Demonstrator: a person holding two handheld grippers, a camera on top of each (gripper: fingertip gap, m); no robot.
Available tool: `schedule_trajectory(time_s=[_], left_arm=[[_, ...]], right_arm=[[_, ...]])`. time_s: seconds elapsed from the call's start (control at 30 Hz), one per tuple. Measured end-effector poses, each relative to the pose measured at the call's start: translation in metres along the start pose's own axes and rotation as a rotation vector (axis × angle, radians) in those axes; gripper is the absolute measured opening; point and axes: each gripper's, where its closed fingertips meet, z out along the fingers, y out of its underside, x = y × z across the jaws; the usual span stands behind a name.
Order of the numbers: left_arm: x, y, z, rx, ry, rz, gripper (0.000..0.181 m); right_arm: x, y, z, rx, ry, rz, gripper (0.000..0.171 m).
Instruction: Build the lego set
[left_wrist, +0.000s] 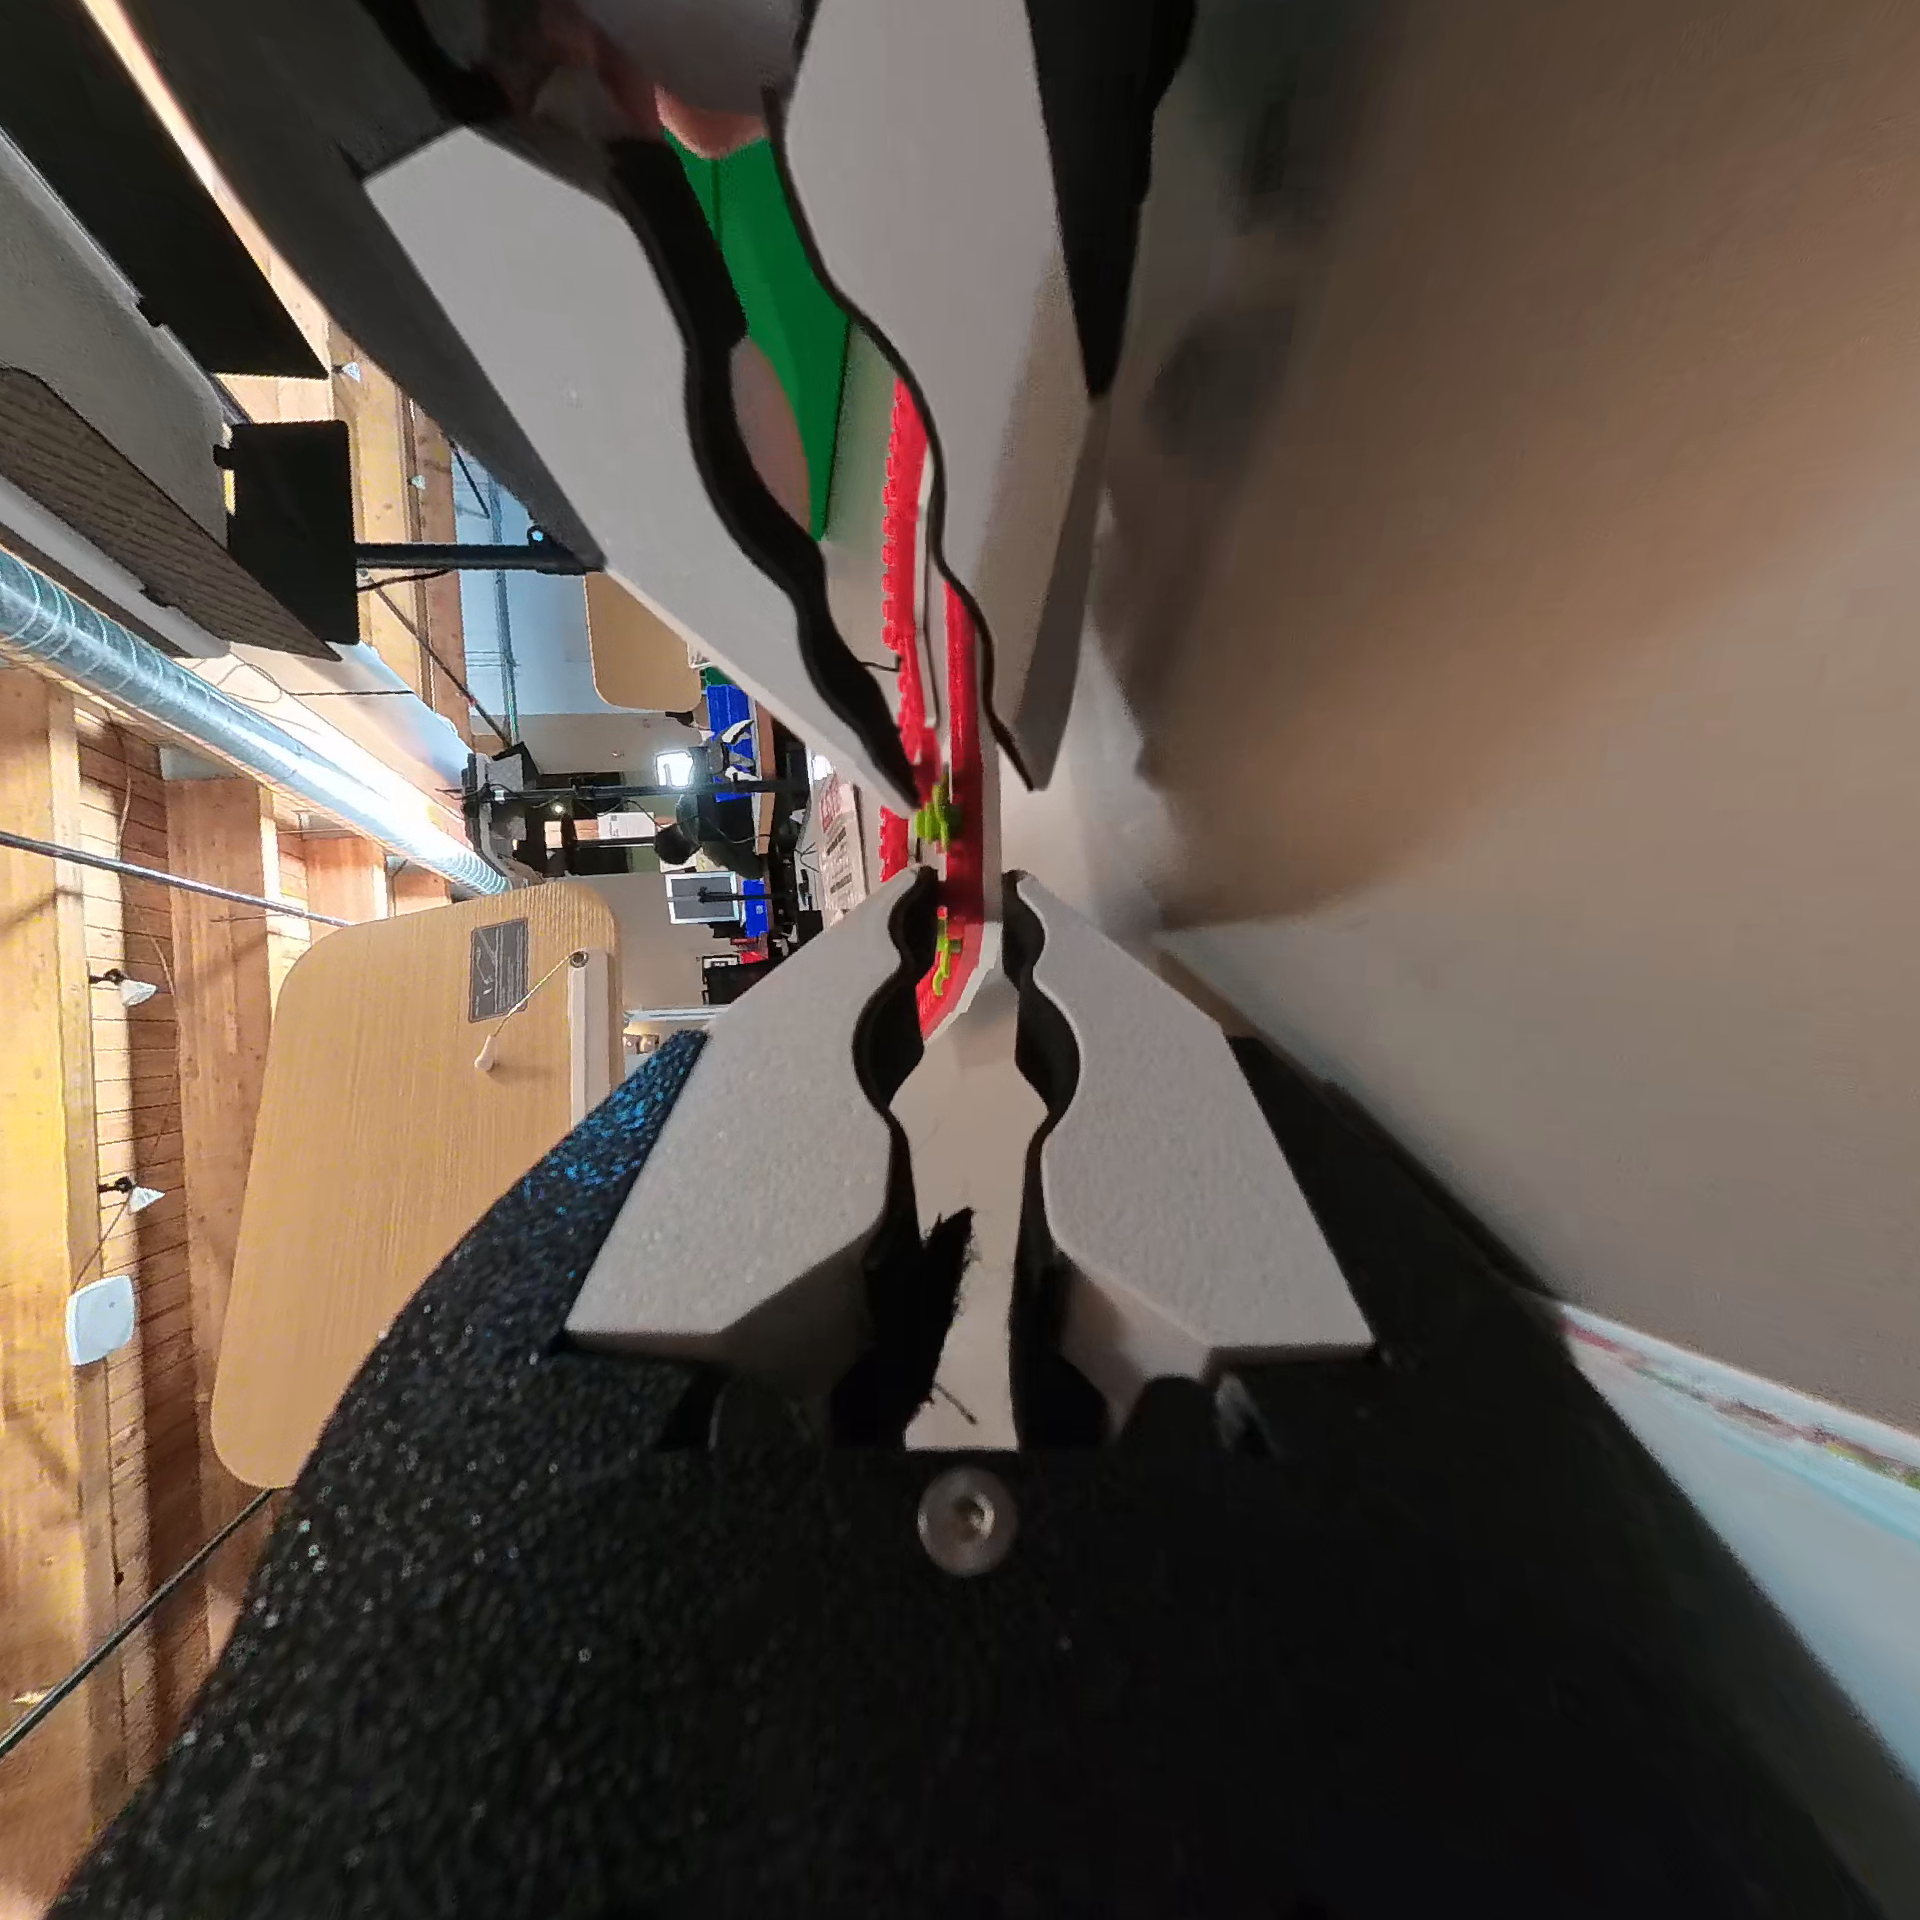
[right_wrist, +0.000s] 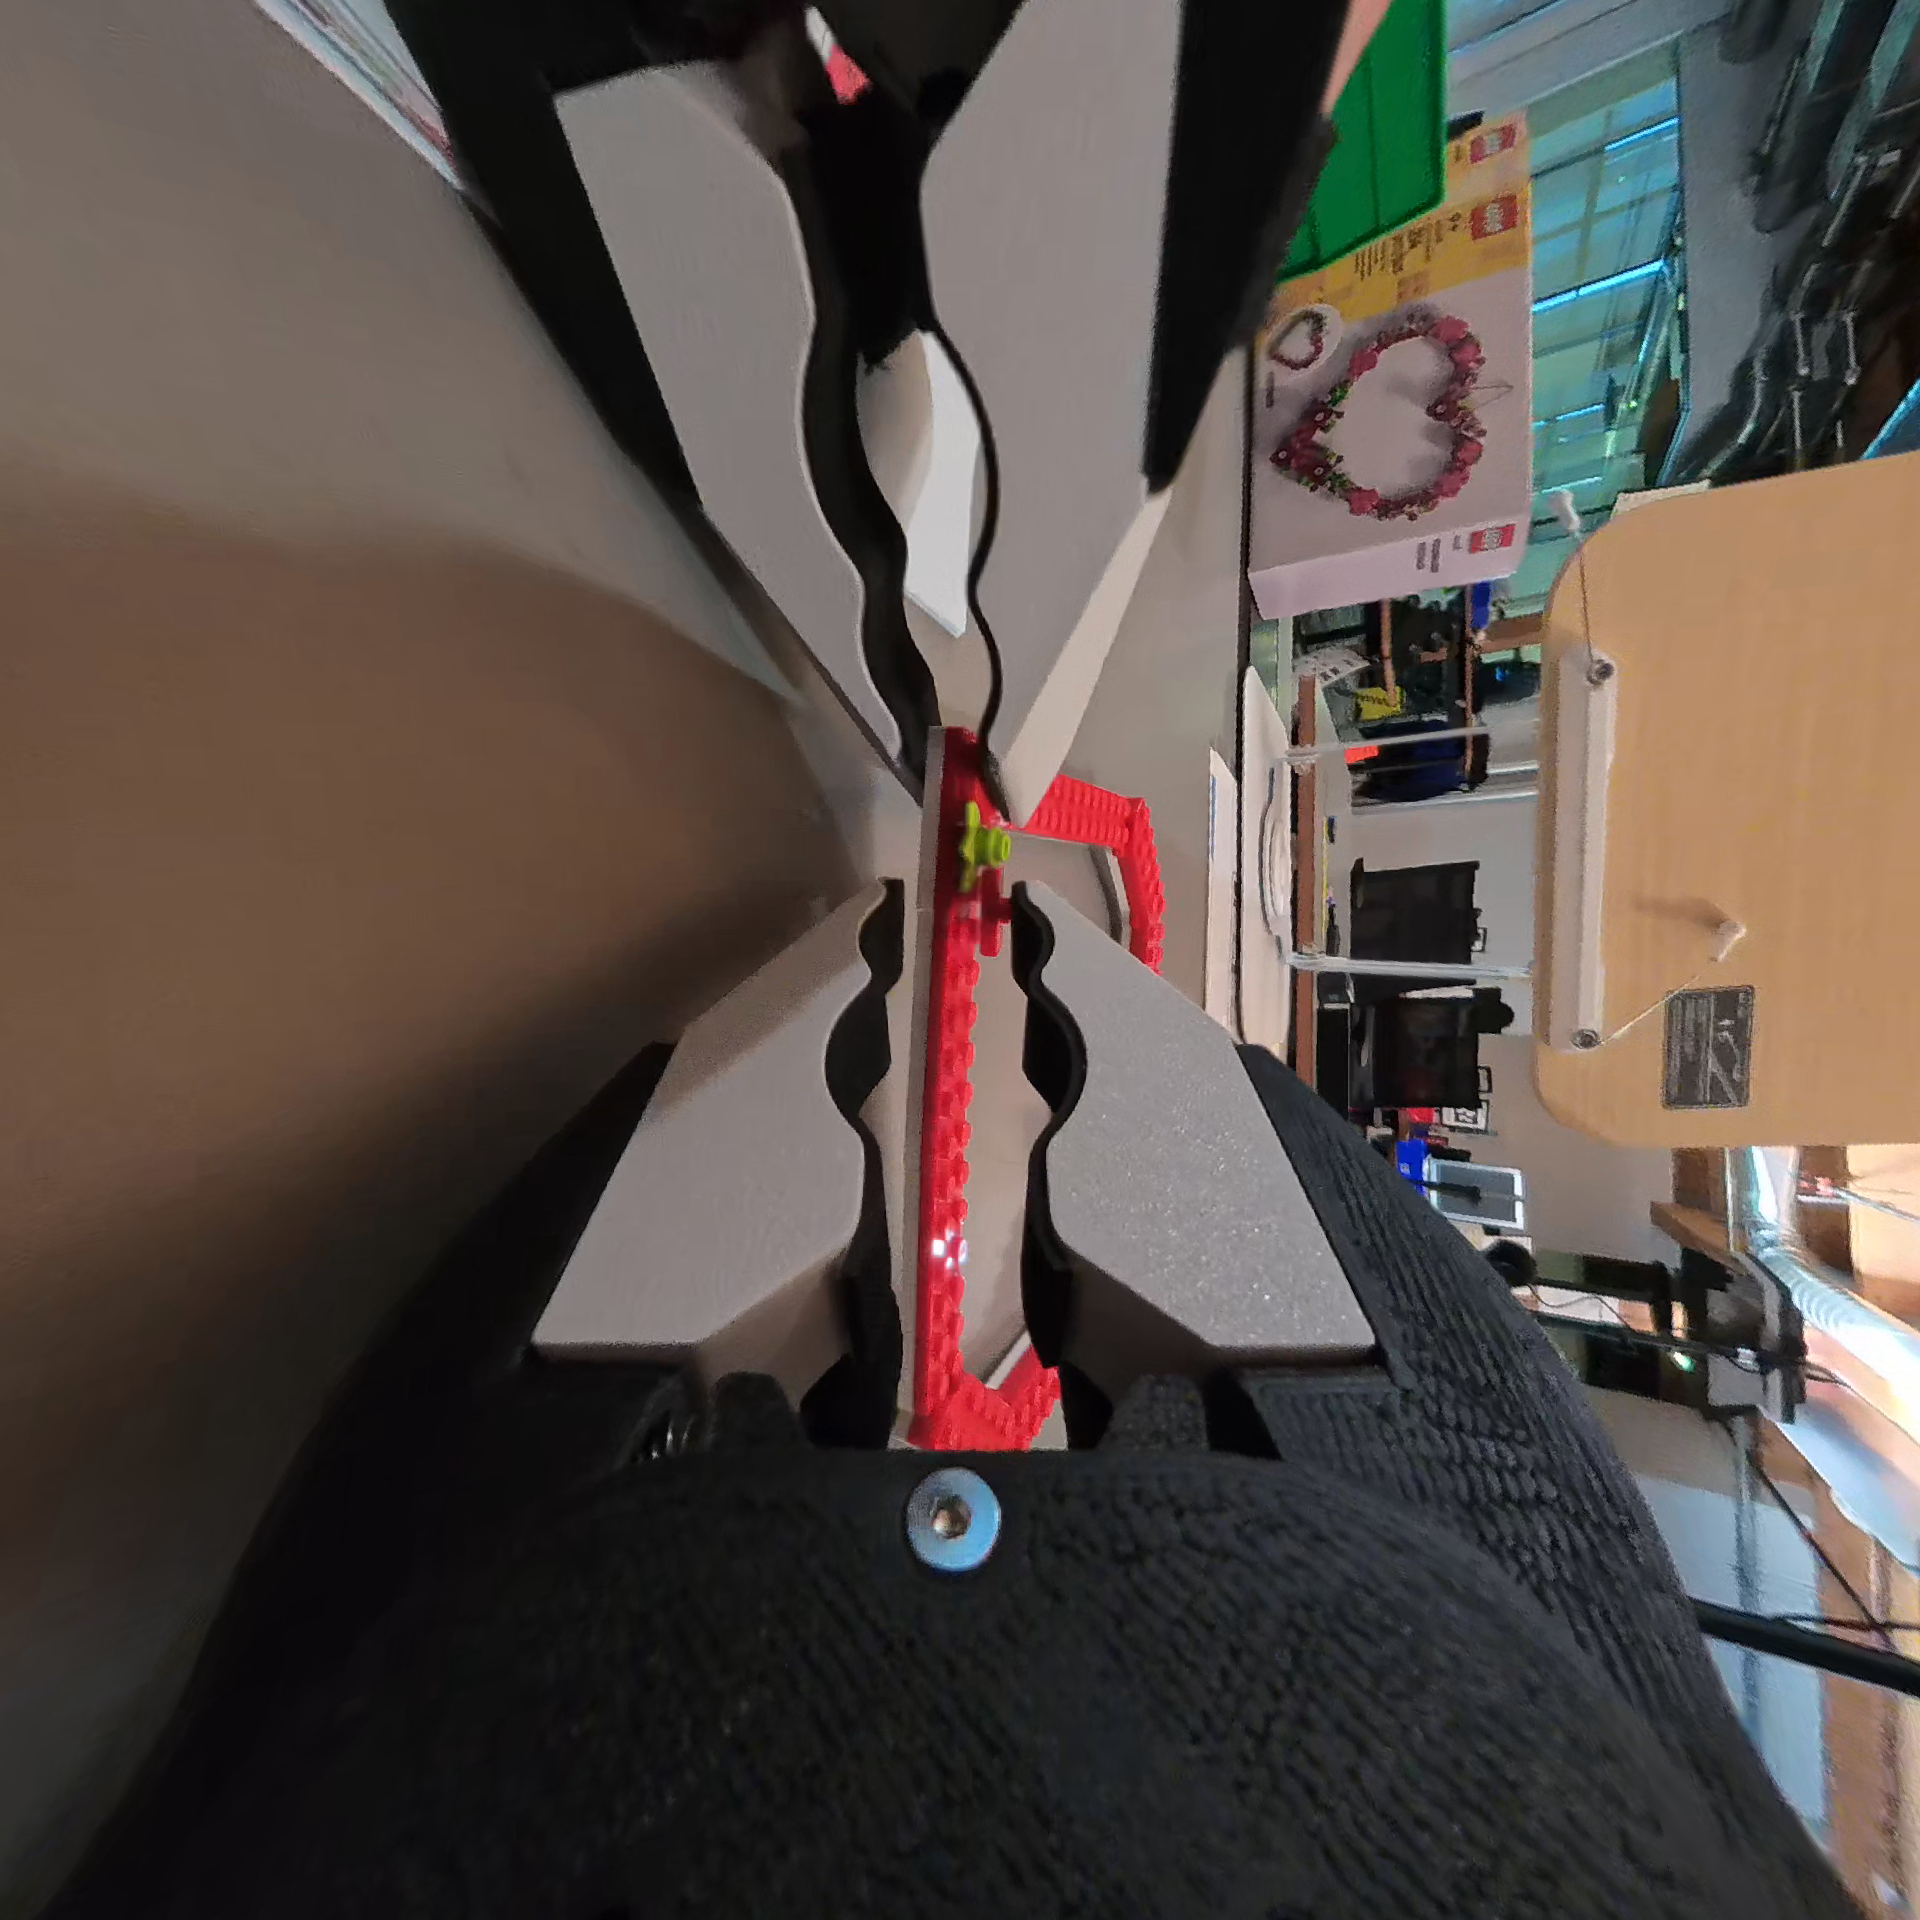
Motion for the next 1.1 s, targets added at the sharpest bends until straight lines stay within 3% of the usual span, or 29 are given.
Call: schedule_trajectory(time_s=[0.5,1.1], left_arm=[[0.0019,-0.0014,-0.0005,0.007,0.006,-0.02,0.01],[0.0041,-0.0013,-0.0001,-0.011,0.007,-0.013,0.01]], right_arm=[[0.0018,0.0052,0.0072,-0.134,0.115,-0.01,0.016],[0.0009,0.004,0.0043,-0.149,0.13,-0.004,0.011]])
